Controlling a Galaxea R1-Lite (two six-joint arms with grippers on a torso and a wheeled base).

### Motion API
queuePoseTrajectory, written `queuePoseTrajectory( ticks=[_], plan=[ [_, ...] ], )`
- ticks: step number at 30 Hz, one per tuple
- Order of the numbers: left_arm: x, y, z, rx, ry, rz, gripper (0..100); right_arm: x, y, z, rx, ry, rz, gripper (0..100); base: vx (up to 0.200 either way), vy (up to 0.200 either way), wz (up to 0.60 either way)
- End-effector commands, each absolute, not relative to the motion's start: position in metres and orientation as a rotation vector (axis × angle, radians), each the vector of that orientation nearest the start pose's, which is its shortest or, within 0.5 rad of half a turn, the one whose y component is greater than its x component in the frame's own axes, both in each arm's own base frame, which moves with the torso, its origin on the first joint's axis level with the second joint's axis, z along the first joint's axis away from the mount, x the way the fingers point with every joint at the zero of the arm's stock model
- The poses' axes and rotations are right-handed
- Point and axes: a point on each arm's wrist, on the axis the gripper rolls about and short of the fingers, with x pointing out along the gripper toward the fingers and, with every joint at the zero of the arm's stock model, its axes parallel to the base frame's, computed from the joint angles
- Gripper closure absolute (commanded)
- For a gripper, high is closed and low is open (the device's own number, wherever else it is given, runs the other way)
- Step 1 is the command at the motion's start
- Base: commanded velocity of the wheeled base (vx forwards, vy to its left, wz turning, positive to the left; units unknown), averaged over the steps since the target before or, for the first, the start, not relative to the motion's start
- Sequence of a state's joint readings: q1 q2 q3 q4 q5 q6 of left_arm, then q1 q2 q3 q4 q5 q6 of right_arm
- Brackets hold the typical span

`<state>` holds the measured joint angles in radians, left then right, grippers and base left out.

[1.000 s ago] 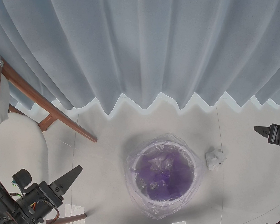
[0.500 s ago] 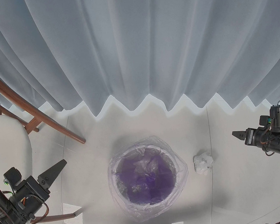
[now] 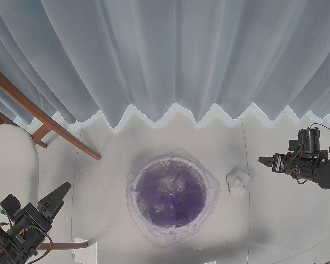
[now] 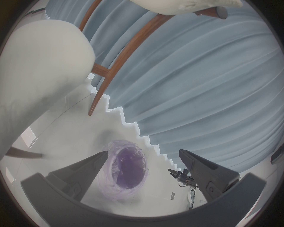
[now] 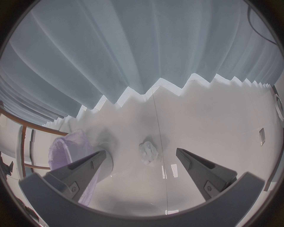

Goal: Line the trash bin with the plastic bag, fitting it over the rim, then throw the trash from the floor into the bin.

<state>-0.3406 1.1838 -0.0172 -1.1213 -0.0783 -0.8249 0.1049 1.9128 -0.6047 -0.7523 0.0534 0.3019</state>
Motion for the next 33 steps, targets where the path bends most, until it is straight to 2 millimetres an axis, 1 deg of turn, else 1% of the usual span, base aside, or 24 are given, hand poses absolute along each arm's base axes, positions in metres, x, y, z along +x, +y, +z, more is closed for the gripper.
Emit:
queuePoseTrajectory(
  ticks=[1, 4, 6, 9, 11, 12, 14, 18, 24, 25, 27, 28, 29, 31, 32, 33],
  plan=[
    [0.117, -0.043, 0.138, -0.804, 0.233, -0.364, 0, 0.323, 0.035, 0.065, 0.277, 0.595, 0.064, 0, -0.2, 0.0, 0.0],
    [0.117, -0.043, 0.137, -0.802, 0.235, -0.362, 0, 0.335, 0.036, 0.061, 0.277, 0.59, 0.067, 0, -0.2, 0.0, 0.0],
    [0.117, -0.043, 0.137, -0.801, 0.233, -0.352, 0, 0.349, 0.038, 0.059, 0.278, 0.573, 0.073, 0, -0.2, 0.0, 0.0],
    [0.117, -0.042, 0.136, -0.788, 0.239, -0.333, 0, 0.364, 0.041, 0.055, 0.274, 0.561, 0.077, 0, 0.0, 0.0, 0.0],
    [0.117, -0.042, 0.136, -0.788, 0.239, -0.333, 0, 0.364, 0.041, 0.055, 0.274, 0.561, 0.077, 0, 0.0, 0.0, 0.0],
    [0.117, -0.042, 0.133, -0.77, 0.251, -0.293, 0, 0.377, 0.044, 0.047, 0.27, 0.563, 0.084, 0, 0.0, 0.0, 0.0],
    [0.117, -0.042, 0.131, -0.757, 0.258, -0.28, 0, 0.385, 0.047, 0.038, 0.262, 0.573, 0.09, 0, 0.0, 0.0, 0.0],
    [0.118, -0.041, 0.131, -0.755, 0.257, -0.274, 0, 0.409, 0.049, 0.017, 0.214, 0.573, 0.102, 0, 0.0, 0.0, 0.0],
    [0.118, -0.04, 0.131, -0.76, 0.252, -0.266, 0, 0.434, 0.052, -0.002, 0.153, 0.601, 0.116, 0, 0.0, 0.0, 0.0],
    [0.118, -0.04, 0.131, -0.762, 0.254, -0.263, 0, 0.445, 0.053, -0.007, 0.148, 0.599, 0.118, 0, 0.0, 0.0, 0.0],
    [0.118, -0.04, 0.131, -0.761, 0.254, -0.265, 0, 0.455, 0.055, -0.011, 0.145, 0.596, 0.121, 0, 0.0, 0.0, 0.0],
    [0.118, -0.04, 0.131, -0.759, 0.254, -0.265, 0, 0.463, 0.055, -0.016, 0.142, 0.605, 0.118, 0, 0.0, 0.0, 0.0],
    [0.119, -0.04, 0.132, -0.759, 0.249, -0.267, 0, 0.467, 0.054, -0.019, 0.139, 0.615, 0.116, 0, 0.0, 0.0, 0.0],
    [0.119, -0.04, 0.132, -0.759, 0.249, -0.267, 0, 0.467, 0.054, -0.019, 0.139, 0.615, 0.116, 0, 0.0, 0.0, 0.0],
    [0.119, -0.04, 0.133, -0.761, 0.242, -0.269, 0, 0.481, 0.052, -0.024, 0.131, 0.634, 0.11, 0, 0.0, 0.0, 0.0],
    [0.119, -0.04, 0.133, -0.761, 0.242, -0.269, 0, 0.481, 0.052, -0.024, 0.131, 0.634, 0.11, 0, 0.0, 0.0, 0.0]
  ],
)
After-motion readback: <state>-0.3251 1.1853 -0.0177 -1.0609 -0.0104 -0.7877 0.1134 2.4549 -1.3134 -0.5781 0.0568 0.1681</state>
